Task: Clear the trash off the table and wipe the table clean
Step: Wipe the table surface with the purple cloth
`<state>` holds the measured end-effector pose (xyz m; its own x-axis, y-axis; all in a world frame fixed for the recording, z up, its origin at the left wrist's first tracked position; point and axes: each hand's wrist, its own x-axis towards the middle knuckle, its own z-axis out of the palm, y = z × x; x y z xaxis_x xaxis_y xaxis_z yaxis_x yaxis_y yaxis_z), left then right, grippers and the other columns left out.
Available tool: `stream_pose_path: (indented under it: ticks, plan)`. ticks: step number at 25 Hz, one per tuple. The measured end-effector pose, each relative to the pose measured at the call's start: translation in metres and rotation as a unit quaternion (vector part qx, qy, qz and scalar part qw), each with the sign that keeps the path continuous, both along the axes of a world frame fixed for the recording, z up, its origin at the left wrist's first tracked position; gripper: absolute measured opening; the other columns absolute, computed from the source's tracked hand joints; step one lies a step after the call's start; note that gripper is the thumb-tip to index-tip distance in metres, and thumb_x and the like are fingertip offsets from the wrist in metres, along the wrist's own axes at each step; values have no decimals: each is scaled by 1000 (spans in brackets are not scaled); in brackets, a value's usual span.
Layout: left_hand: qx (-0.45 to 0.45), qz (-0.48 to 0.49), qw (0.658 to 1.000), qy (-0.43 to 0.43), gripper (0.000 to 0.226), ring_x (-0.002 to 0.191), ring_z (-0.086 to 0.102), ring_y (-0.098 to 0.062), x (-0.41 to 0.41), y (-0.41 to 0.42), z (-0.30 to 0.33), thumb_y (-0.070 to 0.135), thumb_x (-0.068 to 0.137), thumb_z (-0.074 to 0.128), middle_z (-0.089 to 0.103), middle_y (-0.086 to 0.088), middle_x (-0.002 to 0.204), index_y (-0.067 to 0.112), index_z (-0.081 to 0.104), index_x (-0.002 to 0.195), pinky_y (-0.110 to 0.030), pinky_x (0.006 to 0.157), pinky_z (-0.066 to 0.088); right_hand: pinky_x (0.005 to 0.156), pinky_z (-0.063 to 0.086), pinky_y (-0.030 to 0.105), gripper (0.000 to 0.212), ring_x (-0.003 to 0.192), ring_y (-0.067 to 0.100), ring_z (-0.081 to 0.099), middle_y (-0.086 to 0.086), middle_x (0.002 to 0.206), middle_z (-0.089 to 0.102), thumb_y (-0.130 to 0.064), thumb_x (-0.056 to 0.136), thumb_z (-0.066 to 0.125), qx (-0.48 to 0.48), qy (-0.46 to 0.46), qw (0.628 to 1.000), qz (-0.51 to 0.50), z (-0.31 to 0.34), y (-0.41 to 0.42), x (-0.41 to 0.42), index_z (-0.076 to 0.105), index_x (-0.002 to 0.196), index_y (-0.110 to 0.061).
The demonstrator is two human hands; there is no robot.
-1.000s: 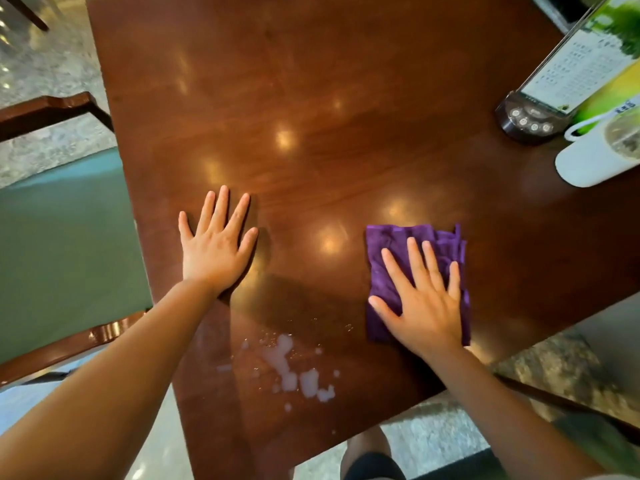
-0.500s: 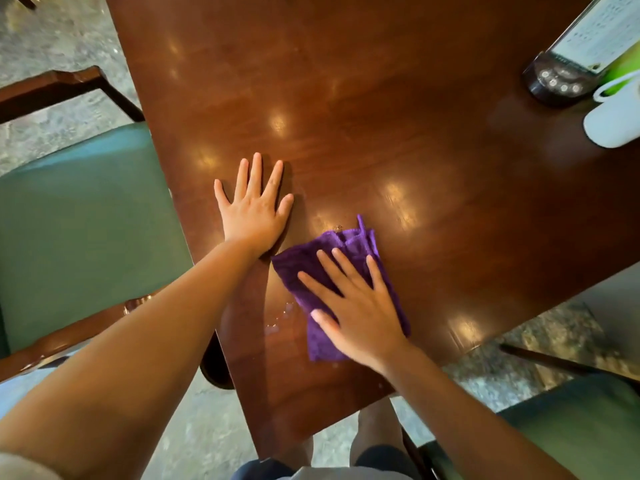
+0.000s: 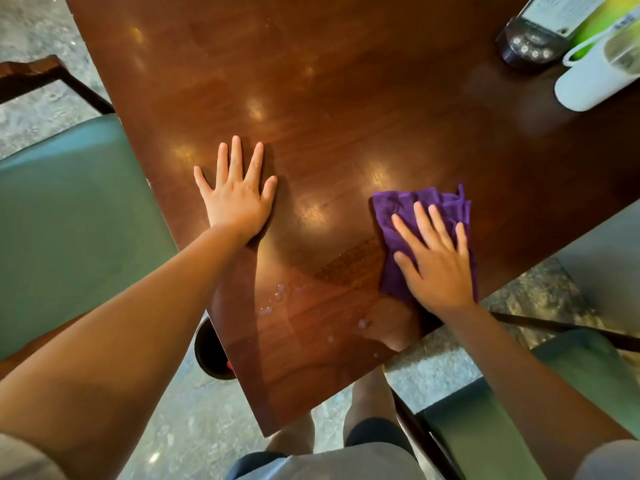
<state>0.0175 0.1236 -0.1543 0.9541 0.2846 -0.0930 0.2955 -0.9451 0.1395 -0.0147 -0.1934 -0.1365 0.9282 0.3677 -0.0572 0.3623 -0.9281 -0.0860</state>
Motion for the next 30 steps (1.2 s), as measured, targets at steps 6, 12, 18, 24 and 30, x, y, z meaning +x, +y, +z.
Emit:
stream_pose_path:
  ticks: [6, 12, 18, 24, 30]
  plan:
    - [-5, -3, 1000, -6, 59, 146, -2, -23, -1, -1, 0, 54, 94, 14, 3, -4, 160, 33, 8, 149, -62, 110, 0, 115, 13, 51, 58, 144, 19, 13, 0, 155, 25, -47, 89, 38, 33, 24, 995, 92, -1, 65, -79, 22, 144, -38]
    - [-7, -5, 1000, -1, 58, 146, -2, -23, -2, 2, 2, 54, 95, 15, 2, -4, 160, 32, 9, 149, -62, 110, 0, 117, 9, 46, 56, 144, 18, 12, -2, 156, 22, -43, 92, 37, 61, 52, 980, 182, 1, 120, -146, 22, 145, -34]
    - [-13, -4, 1000, 8, 58, 146, -4, -23, 0, 2, 3, 55, 95, 15, 0, -4, 160, 33, 6, 149, -61, 111, -2, 92, 46, 29, 23, 98, -6, 59, -10, 101, 68, -24, 91, 43, 511, 242, 777, -277, 40, 131, -140, 64, 100, -27]
    - [-2, -2, 1000, 2, 58, 146, -4, -23, -1, -1, 2, 54, 96, 14, 0, -4, 160, 33, 6, 149, -61, 111, -1, 50, 52, 13, 41, 56, 1, 66, -15, 55, 68, -43, 86, 52, 696, 279, 497, -436, 82, 60, -81, 75, 57, -24]
    - [0, -5, 1000, 1, 58, 146, -3, -24, 0, 0, 1, 54, 96, 15, 1, -4, 160, 33, 7, 149, -61, 111, -1, 112, 9, 56, 55, 144, 24, 13, -4, 154, 26, -50, 89, 26, 90, 65, 989, 99, 20, 106, -50, 28, 142, -36]
